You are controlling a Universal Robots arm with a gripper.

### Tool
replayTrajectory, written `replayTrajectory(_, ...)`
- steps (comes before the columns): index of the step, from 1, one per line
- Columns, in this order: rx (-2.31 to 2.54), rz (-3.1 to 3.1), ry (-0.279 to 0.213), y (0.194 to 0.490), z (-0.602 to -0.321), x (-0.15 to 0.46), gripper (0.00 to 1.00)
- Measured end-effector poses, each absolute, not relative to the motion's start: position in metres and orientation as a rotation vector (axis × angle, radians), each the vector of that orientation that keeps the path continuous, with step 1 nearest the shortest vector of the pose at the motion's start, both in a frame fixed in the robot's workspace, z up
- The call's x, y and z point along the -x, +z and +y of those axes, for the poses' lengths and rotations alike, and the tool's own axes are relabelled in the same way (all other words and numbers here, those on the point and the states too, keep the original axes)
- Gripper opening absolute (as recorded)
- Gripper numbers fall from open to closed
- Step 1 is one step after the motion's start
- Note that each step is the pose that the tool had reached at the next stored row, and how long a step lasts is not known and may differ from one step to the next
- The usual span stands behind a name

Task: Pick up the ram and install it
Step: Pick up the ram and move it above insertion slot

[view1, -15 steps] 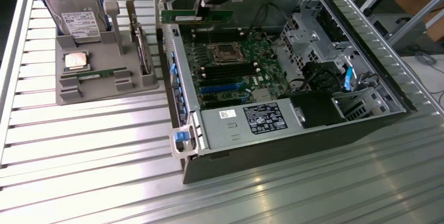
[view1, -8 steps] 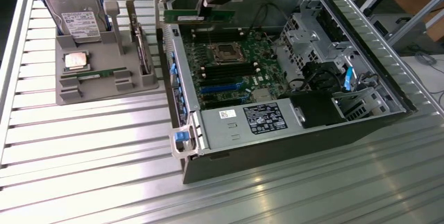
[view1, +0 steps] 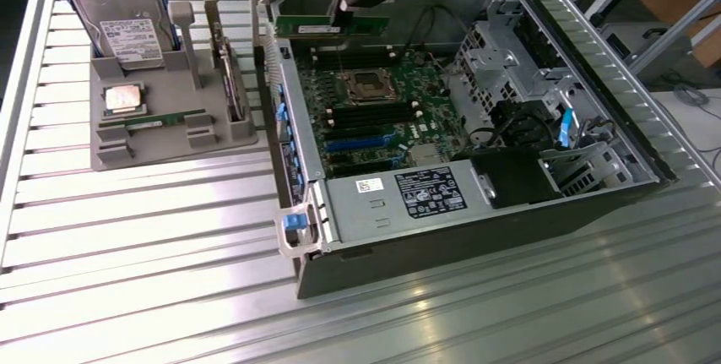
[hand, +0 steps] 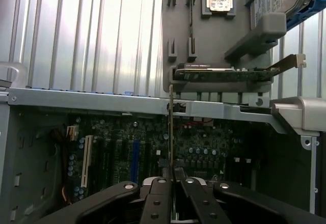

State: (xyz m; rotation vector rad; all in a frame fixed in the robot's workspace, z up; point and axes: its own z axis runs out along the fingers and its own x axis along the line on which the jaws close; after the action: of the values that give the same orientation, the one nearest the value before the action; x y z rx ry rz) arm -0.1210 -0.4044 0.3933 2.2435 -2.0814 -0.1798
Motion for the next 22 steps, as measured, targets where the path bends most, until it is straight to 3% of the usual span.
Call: replayTrajectory(22, -2.238, -2.077, -0.19, 0.393, -0.404, 0.097, 0.13)
